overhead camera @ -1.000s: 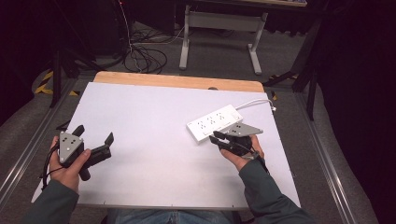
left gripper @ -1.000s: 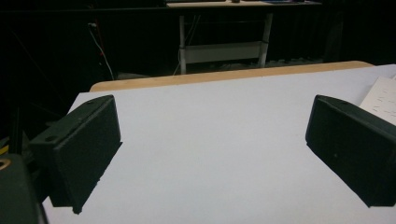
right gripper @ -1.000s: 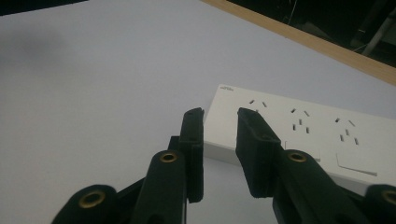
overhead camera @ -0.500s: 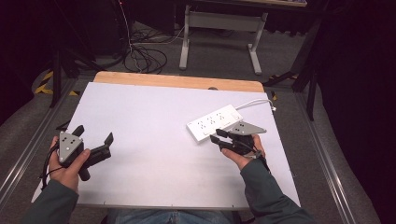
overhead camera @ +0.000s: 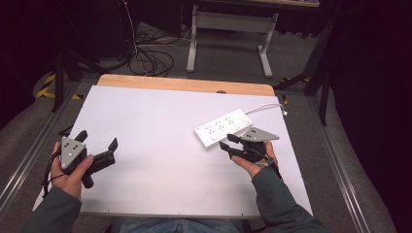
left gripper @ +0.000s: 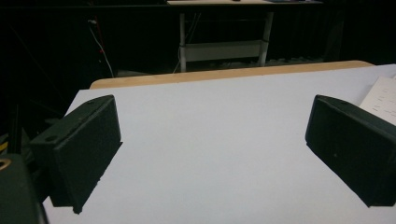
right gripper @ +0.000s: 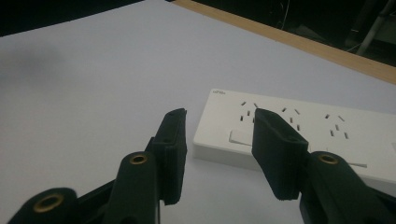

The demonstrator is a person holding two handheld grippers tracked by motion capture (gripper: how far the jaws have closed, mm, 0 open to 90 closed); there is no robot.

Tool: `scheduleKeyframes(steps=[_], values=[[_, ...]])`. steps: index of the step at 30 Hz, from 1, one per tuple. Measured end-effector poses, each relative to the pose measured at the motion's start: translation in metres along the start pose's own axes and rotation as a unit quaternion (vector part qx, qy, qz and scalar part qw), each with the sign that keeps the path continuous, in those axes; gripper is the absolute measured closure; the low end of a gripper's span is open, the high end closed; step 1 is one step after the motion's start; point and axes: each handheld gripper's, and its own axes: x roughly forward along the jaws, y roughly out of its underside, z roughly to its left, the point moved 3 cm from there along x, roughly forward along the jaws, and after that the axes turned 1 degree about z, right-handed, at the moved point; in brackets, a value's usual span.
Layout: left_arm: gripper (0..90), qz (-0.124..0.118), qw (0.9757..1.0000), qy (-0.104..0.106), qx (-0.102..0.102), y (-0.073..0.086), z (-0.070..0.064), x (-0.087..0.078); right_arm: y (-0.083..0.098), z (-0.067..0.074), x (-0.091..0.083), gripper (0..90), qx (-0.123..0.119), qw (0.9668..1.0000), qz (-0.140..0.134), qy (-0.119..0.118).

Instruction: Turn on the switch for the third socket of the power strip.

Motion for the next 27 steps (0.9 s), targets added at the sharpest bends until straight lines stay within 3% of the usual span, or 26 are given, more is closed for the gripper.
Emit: scheduleKeyframes(steps=[11,27], values=[[4.1,0.0,1.0,-0.001,-0.002,0.0,0.0,-0.001,0.003,-0.002,-0.002,46.9,0.013,0.9999,-0.005,0.007],[4.1,0.0,1.0,0.0,-0.002,0.0,0.0,0.0,0.013,-0.006,-0.023,42.5,0.02,0.9995,-0.022,0.014]])
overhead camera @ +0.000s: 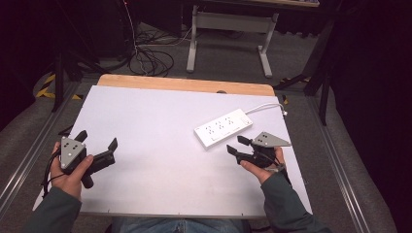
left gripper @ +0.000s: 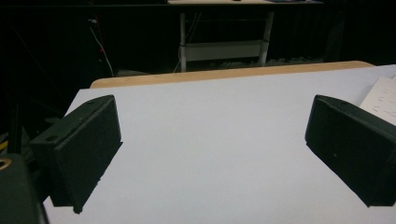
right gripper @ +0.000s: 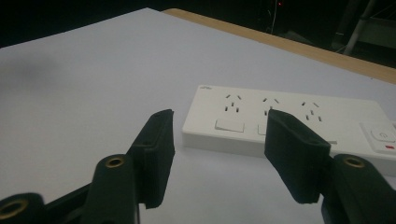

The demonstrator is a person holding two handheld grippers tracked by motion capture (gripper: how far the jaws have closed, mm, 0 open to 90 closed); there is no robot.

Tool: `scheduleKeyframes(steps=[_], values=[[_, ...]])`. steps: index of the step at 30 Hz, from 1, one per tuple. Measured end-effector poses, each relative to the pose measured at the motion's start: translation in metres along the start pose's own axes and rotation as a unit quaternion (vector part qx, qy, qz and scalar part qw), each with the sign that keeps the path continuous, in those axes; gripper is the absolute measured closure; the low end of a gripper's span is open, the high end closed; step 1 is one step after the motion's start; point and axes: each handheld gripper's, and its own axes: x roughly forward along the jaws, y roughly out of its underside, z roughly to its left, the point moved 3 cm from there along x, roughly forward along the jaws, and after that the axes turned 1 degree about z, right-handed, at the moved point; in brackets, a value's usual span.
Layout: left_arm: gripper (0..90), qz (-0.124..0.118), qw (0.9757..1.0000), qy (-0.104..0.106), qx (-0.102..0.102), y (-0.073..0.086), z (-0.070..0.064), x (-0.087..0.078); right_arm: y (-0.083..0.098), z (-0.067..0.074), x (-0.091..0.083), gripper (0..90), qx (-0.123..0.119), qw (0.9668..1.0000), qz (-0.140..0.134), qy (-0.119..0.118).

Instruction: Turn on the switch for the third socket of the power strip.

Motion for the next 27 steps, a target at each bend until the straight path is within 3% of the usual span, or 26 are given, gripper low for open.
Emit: scheduleKeyframes(steps=[14,27], values=[[4.2,0.002,1.0,0.0,0.001,0.0004,-0.0003,0.0006,-0.0023,-0.0002,-0.003,33.4,0.005,0.9996,-0.028,-0.003],[4.3,0.004,1.0,0.003,0.0,0.0007,-0.0007,0.0013,-0.0024,0.001,-0.0015,29.1,0.011,0.9994,-0.031,-0.006]])
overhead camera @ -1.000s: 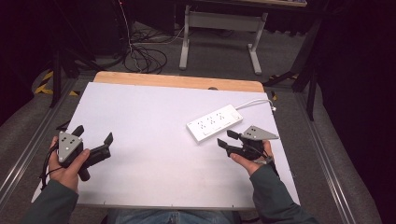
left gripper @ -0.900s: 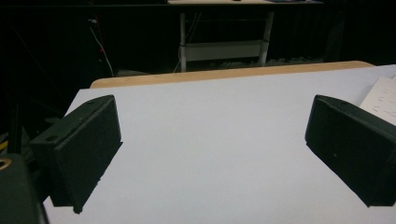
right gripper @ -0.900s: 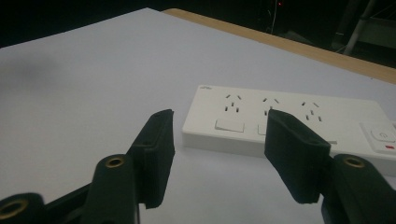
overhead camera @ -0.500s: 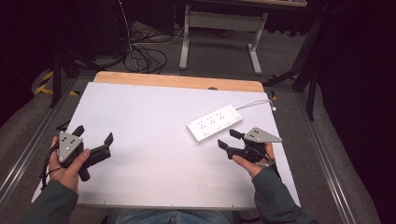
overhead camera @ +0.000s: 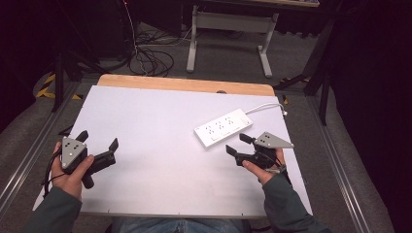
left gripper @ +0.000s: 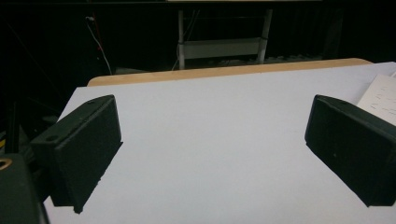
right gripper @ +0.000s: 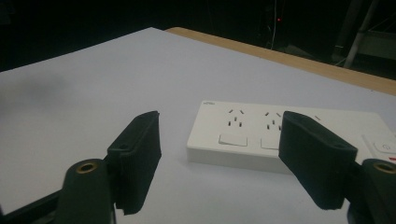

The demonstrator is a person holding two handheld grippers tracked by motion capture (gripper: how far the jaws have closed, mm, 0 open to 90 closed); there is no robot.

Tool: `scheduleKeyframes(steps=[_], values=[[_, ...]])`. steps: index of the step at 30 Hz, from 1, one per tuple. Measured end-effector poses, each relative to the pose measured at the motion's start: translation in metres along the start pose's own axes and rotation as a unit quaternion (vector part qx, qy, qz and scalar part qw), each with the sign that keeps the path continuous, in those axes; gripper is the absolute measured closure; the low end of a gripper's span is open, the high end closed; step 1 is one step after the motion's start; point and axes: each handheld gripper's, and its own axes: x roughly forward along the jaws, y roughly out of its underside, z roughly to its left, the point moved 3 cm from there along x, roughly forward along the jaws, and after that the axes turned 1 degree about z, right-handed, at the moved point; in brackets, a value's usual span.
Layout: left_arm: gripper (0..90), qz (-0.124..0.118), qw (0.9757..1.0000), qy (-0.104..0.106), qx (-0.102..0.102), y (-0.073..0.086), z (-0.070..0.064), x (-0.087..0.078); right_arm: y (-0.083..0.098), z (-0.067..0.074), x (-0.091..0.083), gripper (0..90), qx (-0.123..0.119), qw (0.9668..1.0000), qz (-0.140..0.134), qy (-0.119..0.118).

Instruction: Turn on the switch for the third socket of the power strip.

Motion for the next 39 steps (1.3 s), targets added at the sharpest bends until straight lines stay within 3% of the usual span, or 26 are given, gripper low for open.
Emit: scheduleKeyframes(steps=[10,16,26,39], values=[[4.6,0.003,1.0,0.001,-0.002,-0.0001,0.0003,0.0,-0.0003,0.0004,0.0002,25.1,0.001,1.0,-0.003,-0.006],[4.6,0.004,1.0,0.001,-0.002,-0.0001,0.0004,0.0003,-0.0007,-0.0009,0.0004,15.2,0.003,1.0,-0.007,0.002],[4.6,0.005,1.0,0.001,-0.002,-0.0001,0.0003,0.0005,0.0008,-0.0008,0.001,15.9,0.005,1.0,0.001,0.001],[4.7,0.002,1.0,0.001,-0.003,-0.0004,0.0005,0.0002,0.0016,-0.0006,0.0009,9.1,-0.005,0.9999,0.001,-0.013]])
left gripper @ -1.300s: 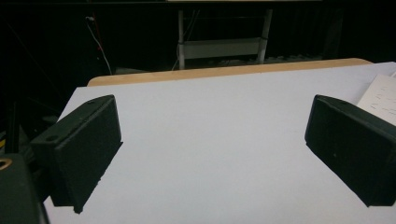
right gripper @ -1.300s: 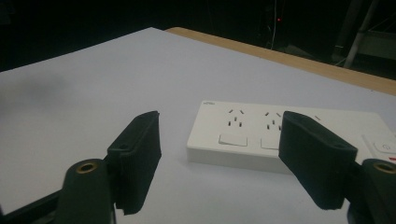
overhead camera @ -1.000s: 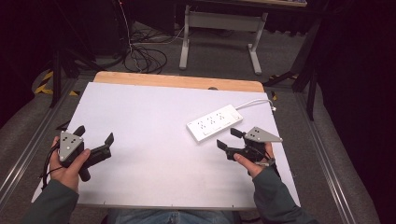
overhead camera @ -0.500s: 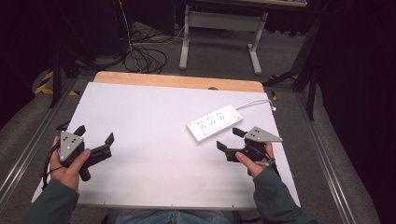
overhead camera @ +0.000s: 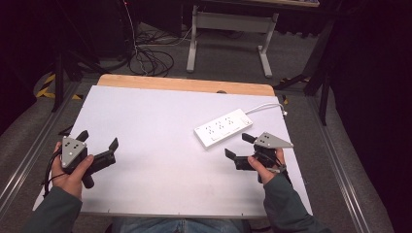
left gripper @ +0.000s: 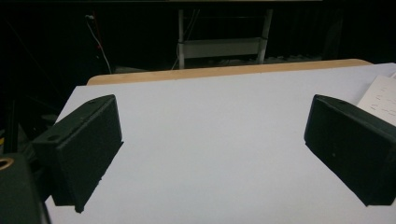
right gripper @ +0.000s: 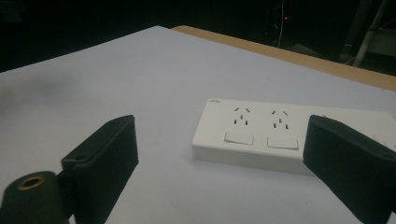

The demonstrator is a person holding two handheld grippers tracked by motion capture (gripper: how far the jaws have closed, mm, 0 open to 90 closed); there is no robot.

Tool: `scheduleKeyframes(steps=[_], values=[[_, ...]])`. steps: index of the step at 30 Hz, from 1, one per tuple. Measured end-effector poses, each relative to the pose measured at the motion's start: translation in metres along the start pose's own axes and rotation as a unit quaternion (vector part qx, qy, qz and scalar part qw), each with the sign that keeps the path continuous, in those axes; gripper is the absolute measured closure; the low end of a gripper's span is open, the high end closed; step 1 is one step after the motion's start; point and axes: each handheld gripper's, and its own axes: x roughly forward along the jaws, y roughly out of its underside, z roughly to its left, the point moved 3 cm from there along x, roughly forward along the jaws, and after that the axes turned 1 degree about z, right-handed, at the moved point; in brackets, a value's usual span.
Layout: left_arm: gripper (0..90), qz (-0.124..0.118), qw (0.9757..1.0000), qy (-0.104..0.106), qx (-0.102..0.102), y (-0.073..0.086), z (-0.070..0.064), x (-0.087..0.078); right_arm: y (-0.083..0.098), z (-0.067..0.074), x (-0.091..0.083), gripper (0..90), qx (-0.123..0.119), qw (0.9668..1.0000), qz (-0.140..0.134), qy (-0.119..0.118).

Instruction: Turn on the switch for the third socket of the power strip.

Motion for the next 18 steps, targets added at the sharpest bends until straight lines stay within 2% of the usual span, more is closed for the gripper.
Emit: scheduleKeyframes(steps=[9,18], values=[[4.7,0.0,1.0,0.0,-0.001,-0.0001,-0.0002,-0.0003,0.0001,0.0007,-0.0008,7.1,0.001,1.0,-0.002,-0.006],[4.7,0.0,1.0,-0.001,-0.002,-0.0002,0.0,-0.0005,-0.0004,0.0013,-0.0015,5.9,-0.009,0.9999,-0.004,-0.011]])
